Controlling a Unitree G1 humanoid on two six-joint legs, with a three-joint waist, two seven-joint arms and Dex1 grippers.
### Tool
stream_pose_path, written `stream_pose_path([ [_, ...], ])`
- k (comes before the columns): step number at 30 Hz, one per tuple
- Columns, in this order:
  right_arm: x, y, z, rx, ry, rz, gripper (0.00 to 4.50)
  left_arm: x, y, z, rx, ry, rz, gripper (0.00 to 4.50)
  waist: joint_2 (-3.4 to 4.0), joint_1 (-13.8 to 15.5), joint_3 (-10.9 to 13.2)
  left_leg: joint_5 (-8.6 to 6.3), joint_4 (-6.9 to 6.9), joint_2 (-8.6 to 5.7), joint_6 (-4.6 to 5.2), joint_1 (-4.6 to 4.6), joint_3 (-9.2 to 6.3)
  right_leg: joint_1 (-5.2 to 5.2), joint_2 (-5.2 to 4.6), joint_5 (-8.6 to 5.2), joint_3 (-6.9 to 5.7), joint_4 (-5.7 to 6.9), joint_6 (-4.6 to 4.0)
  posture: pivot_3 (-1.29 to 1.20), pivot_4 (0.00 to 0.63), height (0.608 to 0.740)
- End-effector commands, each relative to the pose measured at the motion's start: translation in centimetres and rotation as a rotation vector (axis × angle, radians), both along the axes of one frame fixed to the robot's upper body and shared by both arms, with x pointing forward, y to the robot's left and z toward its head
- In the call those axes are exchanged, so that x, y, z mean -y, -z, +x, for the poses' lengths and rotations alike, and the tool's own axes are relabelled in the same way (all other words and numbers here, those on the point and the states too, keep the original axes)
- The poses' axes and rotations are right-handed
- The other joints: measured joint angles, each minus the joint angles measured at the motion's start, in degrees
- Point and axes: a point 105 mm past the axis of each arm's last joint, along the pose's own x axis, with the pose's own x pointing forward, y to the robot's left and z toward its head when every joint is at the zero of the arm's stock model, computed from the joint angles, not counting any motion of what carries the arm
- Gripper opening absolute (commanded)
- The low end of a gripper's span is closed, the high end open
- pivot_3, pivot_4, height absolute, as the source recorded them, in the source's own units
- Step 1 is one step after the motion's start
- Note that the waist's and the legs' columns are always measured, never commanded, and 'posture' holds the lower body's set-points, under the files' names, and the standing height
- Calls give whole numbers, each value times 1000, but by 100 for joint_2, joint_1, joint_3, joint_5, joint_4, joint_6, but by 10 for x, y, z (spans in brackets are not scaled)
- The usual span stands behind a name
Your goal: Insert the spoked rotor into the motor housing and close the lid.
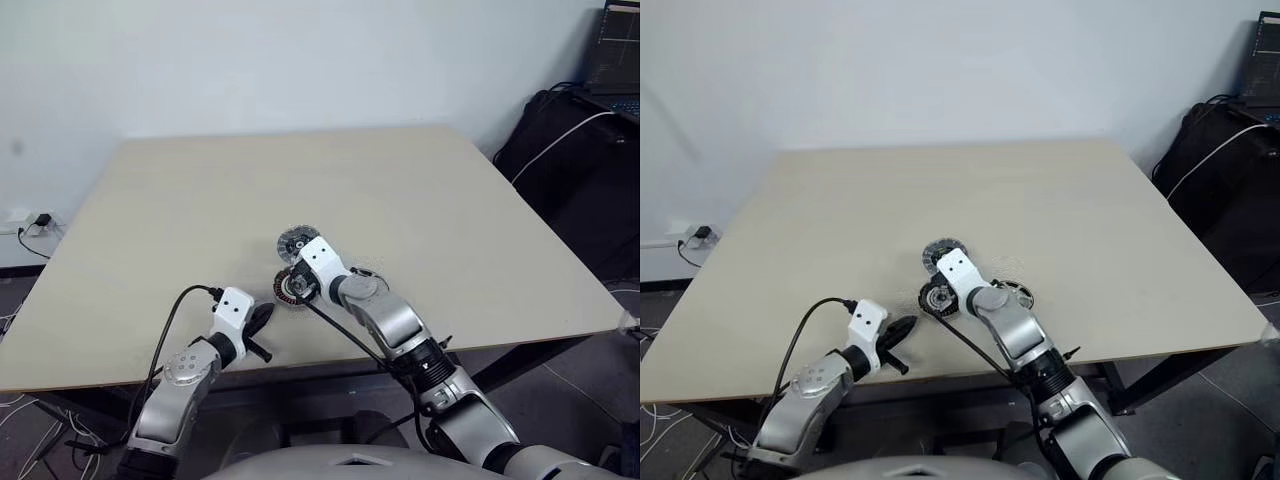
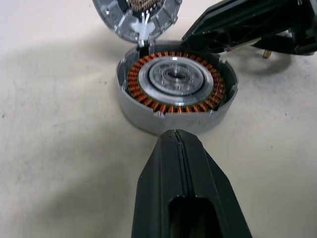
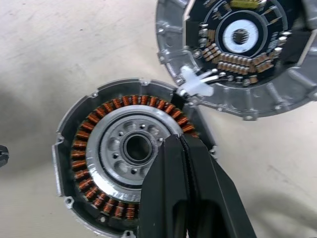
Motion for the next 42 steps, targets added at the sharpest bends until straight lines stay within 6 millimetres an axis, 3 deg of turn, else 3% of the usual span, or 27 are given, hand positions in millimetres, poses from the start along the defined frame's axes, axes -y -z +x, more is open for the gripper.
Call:
stream_pose_path([
  [1, -12, -11, 2, 41, -54, 33, 35, -5, -10, 4, 37, -23, -3, 0, -1, 0, 0, 0, 0, 0, 0, 2, 0, 0, 0, 0, -1, 0, 0, 0, 0, 740],
  [8, -19, -8, -4, 34, -100, 50, 35, -7, -8, 2, 29, -40, -7, 0, 0, 1, 3, 0, 0, 0, 2, 8, -2, -2, 1, 0, -2, 0, 1, 0, 0, 740],
  [26, -13, 14, -13, -41, -121, 10, 35, -6, -12, 4, 35, -38, -6, 0, 1, -1, 3, 0, -1, 0, 1, 10, -3, -2, 0, -1, -2, -1, 1, 0, 0, 740],
  [37, -14, -21, 7, 145, -52, 111, 35, -4, -11, 4, 30, -30, -7, 0, 0, 1, 9, 0, -1, 0, 0, 9, -4, -3, -1, -8, -2, -1, 13, 0, 0, 740],
  [42, -18, -20, 7, 143, -44, 140, 35, -5, -10, 3, 27, -34, -6, 0, 0, -1, 11, -1, -4, 0, -1, 7, -4, -7, 0, -2, -1, -1, 2, 0, 0, 740],
])
